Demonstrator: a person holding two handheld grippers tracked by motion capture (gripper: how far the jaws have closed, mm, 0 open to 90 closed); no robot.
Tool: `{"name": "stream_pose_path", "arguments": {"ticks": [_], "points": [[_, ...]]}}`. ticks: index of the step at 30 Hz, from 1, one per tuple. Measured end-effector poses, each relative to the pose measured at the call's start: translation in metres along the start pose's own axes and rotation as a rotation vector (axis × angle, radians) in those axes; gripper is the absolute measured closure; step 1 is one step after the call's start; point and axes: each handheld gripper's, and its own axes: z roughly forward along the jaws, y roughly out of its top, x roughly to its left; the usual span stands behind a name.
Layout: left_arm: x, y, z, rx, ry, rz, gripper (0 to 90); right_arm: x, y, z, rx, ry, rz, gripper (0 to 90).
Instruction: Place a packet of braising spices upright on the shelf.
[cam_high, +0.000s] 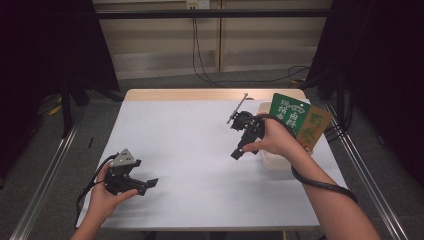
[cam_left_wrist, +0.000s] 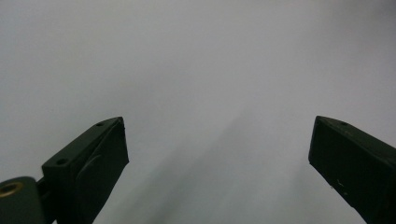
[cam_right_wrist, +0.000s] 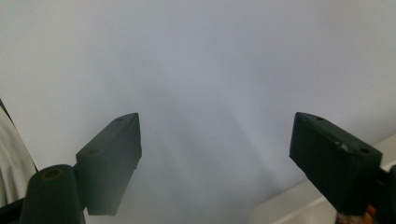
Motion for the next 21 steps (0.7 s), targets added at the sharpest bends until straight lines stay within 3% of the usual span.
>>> {"name": "stream_pose_path", "arguments": {"ticks": [5,13,17,21], "points": [[0.000,0.000,0.000,0.001,0.001,0.005,4.5,0.001,-0.009,0.013,0.010,-0.003,0.005,16.7],[0.000,0.000,0.000,0.004,0.004,0.007,4.5,0.001,-0.023,0.028,-0.049,0.023,0.019,17.3],[0.000,0.000,0.000,0.007,0.007,0.012,4.5,0.002,-0.029,0.037,-0.054,0.001,0.032,17.3],[0.000,0.000,0.001,0.008,0.000,0.004,4.5,0.004,-0.035,0.047,-0.067,0.010,0.029,17.1]]}}
